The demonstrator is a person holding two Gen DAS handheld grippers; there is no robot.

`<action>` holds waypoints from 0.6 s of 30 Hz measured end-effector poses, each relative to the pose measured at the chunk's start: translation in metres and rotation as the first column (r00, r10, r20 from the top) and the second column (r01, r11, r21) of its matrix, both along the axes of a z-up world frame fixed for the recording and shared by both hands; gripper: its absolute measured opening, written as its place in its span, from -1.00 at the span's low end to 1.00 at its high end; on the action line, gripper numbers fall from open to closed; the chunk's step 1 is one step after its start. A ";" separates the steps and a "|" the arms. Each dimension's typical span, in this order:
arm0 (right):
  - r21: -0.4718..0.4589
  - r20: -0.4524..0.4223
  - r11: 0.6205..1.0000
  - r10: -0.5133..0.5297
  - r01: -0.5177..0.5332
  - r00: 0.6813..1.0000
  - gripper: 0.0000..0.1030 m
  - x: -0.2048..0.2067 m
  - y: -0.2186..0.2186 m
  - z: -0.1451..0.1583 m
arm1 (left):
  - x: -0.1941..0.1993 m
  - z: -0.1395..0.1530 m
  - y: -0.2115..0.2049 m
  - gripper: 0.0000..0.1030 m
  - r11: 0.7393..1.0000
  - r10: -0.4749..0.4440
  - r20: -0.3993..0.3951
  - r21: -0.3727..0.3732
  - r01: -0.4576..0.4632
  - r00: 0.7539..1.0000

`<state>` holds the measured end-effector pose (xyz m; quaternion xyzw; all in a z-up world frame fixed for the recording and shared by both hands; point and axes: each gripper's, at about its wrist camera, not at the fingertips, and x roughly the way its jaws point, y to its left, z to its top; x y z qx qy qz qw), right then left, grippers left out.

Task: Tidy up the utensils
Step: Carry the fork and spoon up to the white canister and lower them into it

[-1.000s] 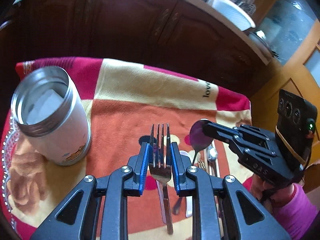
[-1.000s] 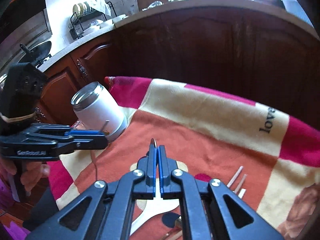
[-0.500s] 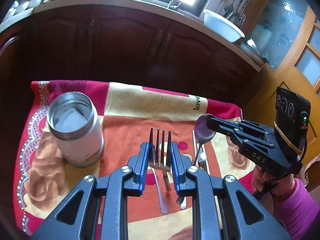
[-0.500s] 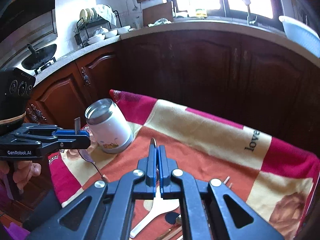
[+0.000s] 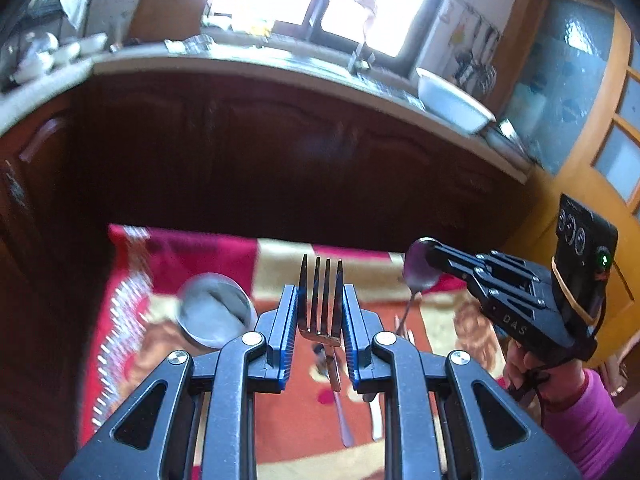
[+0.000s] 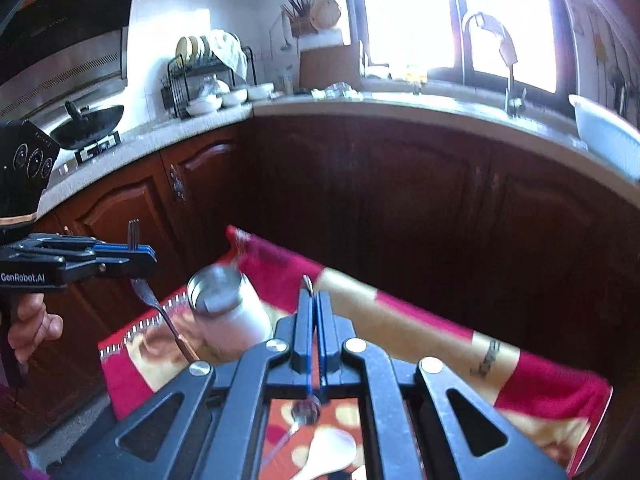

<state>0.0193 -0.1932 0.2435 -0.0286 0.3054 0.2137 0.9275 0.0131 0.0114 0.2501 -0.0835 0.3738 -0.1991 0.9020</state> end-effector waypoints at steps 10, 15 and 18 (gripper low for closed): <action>-0.011 0.130 1.000 -0.021 0.022 0.991 -0.97 0.047 0.065 0.056 | 0.037 0.054 0.054 0.15 0.988 0.138 0.109 0.057 -0.145 0.984; -0.038 0.156 0.999 -0.023 0.029 0.988 -0.97 0.070 0.103 0.046 | 0.053 0.030 0.062 0.15 0.973 0.169 0.104 0.141 -0.183 0.980; -0.059 0.153 0.998 -0.025 0.034 0.988 -0.97 0.080 0.122 0.032 | 0.062 0.004 0.062 0.15 0.966 0.183 0.087 0.169 -0.196 0.979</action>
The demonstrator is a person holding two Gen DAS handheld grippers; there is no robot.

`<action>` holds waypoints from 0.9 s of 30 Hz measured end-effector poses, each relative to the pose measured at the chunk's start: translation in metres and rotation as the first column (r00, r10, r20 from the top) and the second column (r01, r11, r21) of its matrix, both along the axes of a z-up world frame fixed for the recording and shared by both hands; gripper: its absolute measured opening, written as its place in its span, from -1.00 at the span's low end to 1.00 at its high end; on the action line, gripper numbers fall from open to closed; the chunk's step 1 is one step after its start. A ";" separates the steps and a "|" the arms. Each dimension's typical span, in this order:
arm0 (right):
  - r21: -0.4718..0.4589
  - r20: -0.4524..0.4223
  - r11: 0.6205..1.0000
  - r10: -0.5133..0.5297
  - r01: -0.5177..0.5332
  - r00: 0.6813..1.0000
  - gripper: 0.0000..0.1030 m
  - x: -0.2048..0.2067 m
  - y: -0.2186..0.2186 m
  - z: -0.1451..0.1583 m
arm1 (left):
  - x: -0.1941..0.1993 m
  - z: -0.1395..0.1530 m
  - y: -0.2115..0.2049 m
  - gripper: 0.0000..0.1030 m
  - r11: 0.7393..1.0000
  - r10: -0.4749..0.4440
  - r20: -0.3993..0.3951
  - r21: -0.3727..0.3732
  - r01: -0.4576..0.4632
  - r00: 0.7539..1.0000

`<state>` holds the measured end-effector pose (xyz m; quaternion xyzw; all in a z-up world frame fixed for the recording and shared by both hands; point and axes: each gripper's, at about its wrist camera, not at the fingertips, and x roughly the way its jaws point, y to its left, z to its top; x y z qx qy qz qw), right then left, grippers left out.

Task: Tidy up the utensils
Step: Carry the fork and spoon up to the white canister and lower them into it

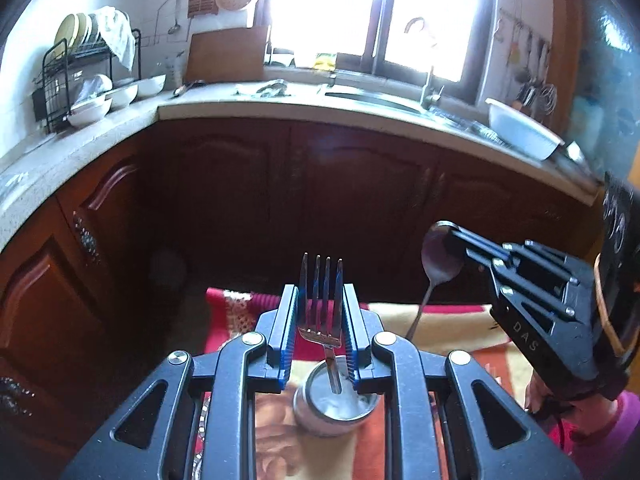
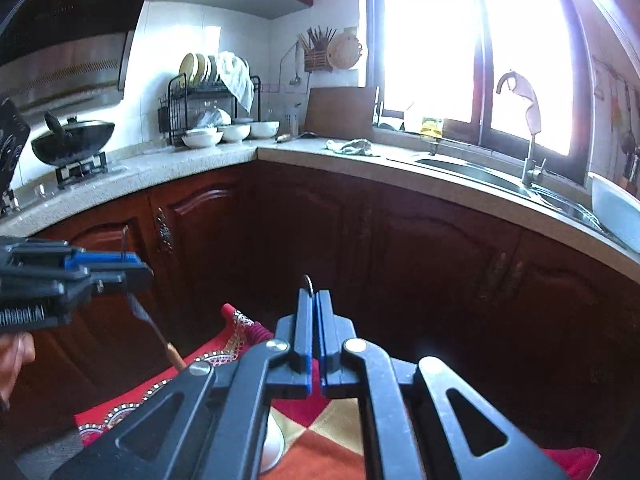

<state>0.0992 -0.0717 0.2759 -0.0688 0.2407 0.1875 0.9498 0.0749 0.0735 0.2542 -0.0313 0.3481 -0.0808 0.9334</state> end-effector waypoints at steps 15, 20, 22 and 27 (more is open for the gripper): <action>-0.070 -0.120 0.997 0.017 -0.026 0.993 -0.98 0.023 0.041 -0.084 | 0.020 -0.075 -0.016 0.15 1.000 -0.002 -0.100 0.024 0.005 0.995; -0.071 -0.178 0.996 0.035 -0.048 0.983 -0.98 0.025 0.042 -0.103 | 0.024 -0.077 -0.013 0.15 0.999 0.022 -0.094 0.030 -0.019 0.995; -0.063 -0.197 0.997 0.040 -0.053 0.980 -0.98 0.027 0.042 -0.109 | 0.027 -0.077 -0.011 0.15 0.999 0.032 -0.095 0.028 -0.030 0.995; -0.035 -0.221 0.997 0.063 -0.072 0.973 -0.97 0.030 0.040 -0.112 | 0.029 -0.081 -0.007 0.15 0.999 0.054 -0.103 0.013 -0.053 0.993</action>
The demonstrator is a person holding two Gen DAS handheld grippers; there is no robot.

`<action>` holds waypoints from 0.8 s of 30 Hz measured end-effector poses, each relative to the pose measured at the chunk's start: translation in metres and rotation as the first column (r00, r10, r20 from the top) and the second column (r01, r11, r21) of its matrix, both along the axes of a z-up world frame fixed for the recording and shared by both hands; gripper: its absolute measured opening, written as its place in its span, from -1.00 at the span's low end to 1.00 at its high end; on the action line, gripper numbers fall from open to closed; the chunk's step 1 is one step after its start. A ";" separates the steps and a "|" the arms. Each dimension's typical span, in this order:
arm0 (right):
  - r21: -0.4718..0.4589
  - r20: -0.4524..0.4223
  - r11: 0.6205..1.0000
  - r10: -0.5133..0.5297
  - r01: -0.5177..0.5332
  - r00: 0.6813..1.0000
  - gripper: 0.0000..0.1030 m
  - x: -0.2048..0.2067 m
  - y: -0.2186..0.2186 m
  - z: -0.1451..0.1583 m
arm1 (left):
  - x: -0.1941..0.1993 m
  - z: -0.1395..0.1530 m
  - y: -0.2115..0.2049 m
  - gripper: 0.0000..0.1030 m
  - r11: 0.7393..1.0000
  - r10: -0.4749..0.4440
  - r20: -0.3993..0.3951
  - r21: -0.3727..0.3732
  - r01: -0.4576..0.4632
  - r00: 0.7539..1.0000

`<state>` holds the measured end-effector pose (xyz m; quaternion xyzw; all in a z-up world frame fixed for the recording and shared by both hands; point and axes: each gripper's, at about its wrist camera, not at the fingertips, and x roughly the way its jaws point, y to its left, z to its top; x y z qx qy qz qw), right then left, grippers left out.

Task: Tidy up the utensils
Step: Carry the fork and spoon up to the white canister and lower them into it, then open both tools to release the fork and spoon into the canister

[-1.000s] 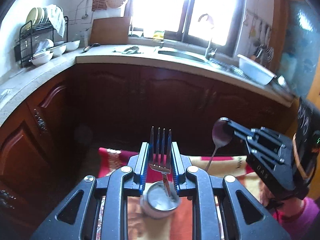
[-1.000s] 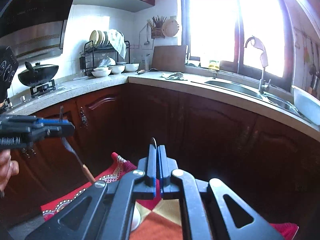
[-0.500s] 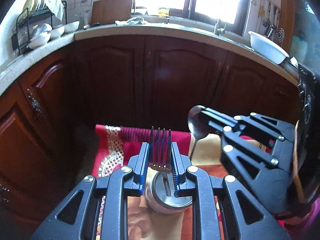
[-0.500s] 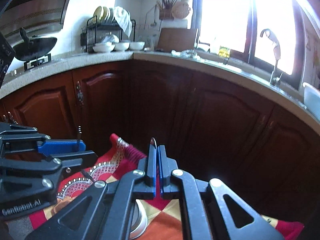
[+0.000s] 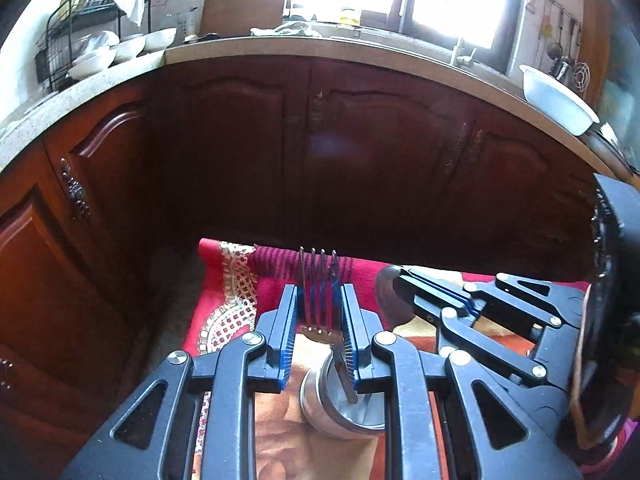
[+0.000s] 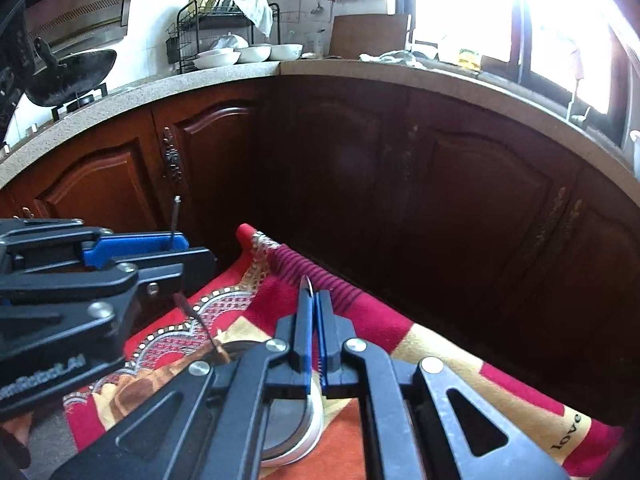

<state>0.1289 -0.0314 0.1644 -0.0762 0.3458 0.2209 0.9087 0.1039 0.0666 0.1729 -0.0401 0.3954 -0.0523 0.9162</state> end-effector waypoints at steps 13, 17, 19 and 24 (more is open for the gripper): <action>0.095 -0.050 0.995 -0.030 0.034 0.998 -0.51 -0.007 -0.025 0.008 | -0.009 0.011 0.014 0.33 0.995 -0.020 0.028 -0.097 0.022 0.999; 0.113 -0.057 0.992 -0.046 0.052 0.997 -0.47 -0.017 -0.039 0.013 | -0.022 0.015 0.010 0.34 0.995 -0.019 0.038 -0.094 0.023 0.999; 0.110 -0.054 0.992 -0.063 0.068 0.997 -0.43 -0.027 -0.048 0.015 | -0.030 0.015 0.005 0.34 0.997 -0.021 0.042 -0.076 0.024 0.999; 0.114 -0.066 0.986 -0.111 0.118 0.992 -0.34 -0.050 -0.073 0.016 | -0.053 0.006 -0.019 0.34 0.998 -0.039 0.033 -0.043 0.041 0.999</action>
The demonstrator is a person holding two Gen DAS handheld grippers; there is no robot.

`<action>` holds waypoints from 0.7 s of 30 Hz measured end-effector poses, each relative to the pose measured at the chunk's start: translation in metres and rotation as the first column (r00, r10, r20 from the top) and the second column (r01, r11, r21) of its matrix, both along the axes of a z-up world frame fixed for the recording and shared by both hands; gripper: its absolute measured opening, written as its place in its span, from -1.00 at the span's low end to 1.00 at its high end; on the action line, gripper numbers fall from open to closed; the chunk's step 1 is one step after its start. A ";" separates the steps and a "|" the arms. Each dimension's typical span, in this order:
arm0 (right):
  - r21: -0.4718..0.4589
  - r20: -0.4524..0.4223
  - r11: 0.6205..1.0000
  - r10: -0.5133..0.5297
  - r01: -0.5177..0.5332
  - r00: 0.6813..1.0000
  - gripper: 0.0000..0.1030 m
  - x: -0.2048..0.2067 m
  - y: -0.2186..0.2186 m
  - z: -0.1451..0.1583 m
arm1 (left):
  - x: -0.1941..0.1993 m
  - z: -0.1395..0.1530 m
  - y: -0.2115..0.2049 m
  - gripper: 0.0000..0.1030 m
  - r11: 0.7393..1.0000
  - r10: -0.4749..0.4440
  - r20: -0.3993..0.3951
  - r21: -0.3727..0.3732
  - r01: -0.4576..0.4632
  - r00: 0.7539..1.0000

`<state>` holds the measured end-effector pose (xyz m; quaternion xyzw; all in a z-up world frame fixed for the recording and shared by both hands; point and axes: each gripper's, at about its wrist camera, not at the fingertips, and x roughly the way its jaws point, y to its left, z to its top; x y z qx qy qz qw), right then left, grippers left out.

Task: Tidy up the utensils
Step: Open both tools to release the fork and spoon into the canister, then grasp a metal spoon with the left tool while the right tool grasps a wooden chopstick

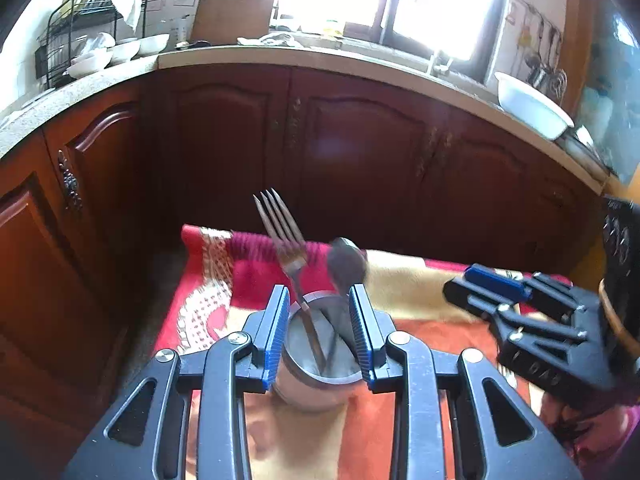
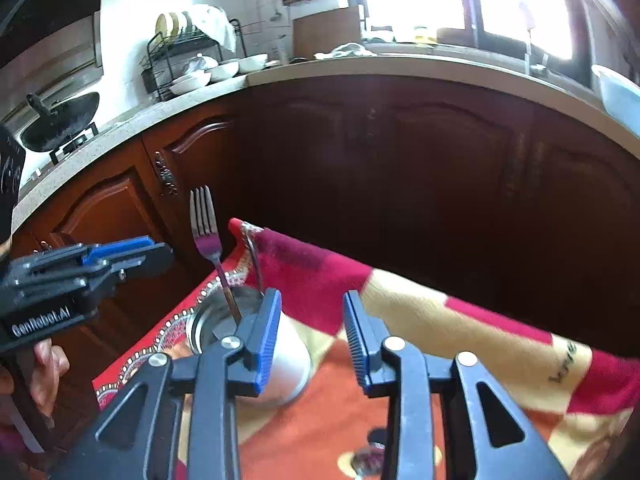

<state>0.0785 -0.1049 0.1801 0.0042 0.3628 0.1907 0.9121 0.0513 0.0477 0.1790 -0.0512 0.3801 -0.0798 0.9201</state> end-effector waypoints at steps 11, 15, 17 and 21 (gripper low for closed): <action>-0.034 -0.060 0.988 -0.151 0.149 0.987 -0.28 -0.058 -0.063 -0.024 | -0.035 -0.041 -0.064 0.34 0.999 -0.027 -0.065 0.033 0.030 0.998; -0.048 -0.076 0.977 -0.210 0.207 0.975 -0.28 -0.079 -0.089 -0.033 | -0.043 -0.052 -0.085 0.34 0.998 -0.051 -0.078 0.043 0.054 0.996; -0.056 -0.085 0.971 -0.235 0.231 0.968 -0.27 -0.087 -0.100 -0.036 | -0.047 -0.055 -0.092 0.34 0.997 -0.062 -0.089 0.034 0.065 0.994; -0.065 -0.107 0.959 -0.280 0.274 0.954 -0.25 -0.105 -0.125 -0.045 | -0.052 -0.064 -0.103 0.34 0.996 -0.092 -0.119 -0.001 0.093 0.989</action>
